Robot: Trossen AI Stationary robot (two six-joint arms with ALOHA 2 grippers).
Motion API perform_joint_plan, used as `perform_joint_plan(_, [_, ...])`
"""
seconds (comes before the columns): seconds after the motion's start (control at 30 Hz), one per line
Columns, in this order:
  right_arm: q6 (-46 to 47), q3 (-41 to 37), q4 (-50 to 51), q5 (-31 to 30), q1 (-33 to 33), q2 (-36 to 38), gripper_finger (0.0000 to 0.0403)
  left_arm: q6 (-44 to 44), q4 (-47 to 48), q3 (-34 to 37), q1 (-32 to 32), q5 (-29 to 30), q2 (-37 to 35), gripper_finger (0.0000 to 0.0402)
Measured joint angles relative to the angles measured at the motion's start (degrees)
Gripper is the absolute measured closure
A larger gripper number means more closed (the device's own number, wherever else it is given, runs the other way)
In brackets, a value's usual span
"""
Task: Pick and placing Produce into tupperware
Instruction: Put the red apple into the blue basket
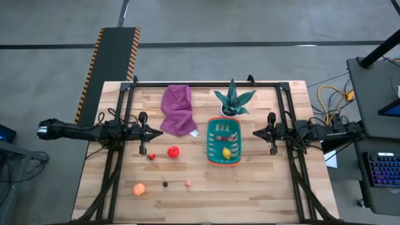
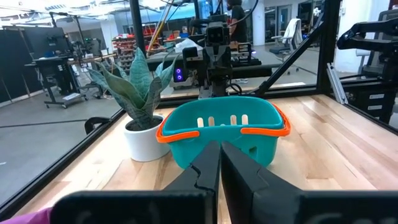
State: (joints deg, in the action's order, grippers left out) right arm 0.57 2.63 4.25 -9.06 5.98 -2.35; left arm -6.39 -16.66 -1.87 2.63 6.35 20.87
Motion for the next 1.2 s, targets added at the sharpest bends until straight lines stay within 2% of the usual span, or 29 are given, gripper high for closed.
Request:
perform_joint_plan(0.1, [1.6, 0.0, 0.0, -0.02, 0.0, 0.0, 0.0394, -0.02, -1.04, 0.02, 0.0, 0.0, -0.03, 0.0389])
perform_joint_plan(0.2, [2.0, 0.0, 0.0, -0.02, 0.0, 0.0, 0.0394, 0.0, -1.07, 0.0, 0.0, -0.04, -0.01, 0.0346])
perform_joint_plan(0.3, [2.0, 0.0, 0.0, -0.02, 0.0, 0.0, 0.0394, 0.67, -2.95, 0.02, 0.0, -0.04, 0.12, 0.0276])
perform_joint_plan(0.5, [2.0, 0.0, 0.0, -0.02, 0.0, 0.0, 0.0394, 1.98, -10.8, 0.0, 0.01, -1.55, 0.1, 0.0109])
perform_joint_plan(0.63, [2.0, 0.0, 0.0, -0.02, 0.0, 0.0, 0.0394, 1.91, -18.1, 0.0, 0.04, -1.55, -0.01, 0.0049])
perform_joint_plan(0.83, [2.0, 0.0, 0.0, -0.02, 0.0, 0.0, 0.0394, 4.68, -24.3, 0.01, 0.09, -1.57, 0.0, 0.0032])
perform_joint_plan(1.03, [2.0, 0.0, 0.0, -0.02, 0.0, 0.0, 0.0394, 7.66, -20.1, 0.0, 0.17, -3.74, 1.75, 0.0032])
perform_joint_plan(1.2, [2.02, 0.0, 0.0, -0.02, 0.0, 0.0, 0.0394, 9.01, -15.89, -0.5, 1.96, -6.05, 6.48, 0.0032])
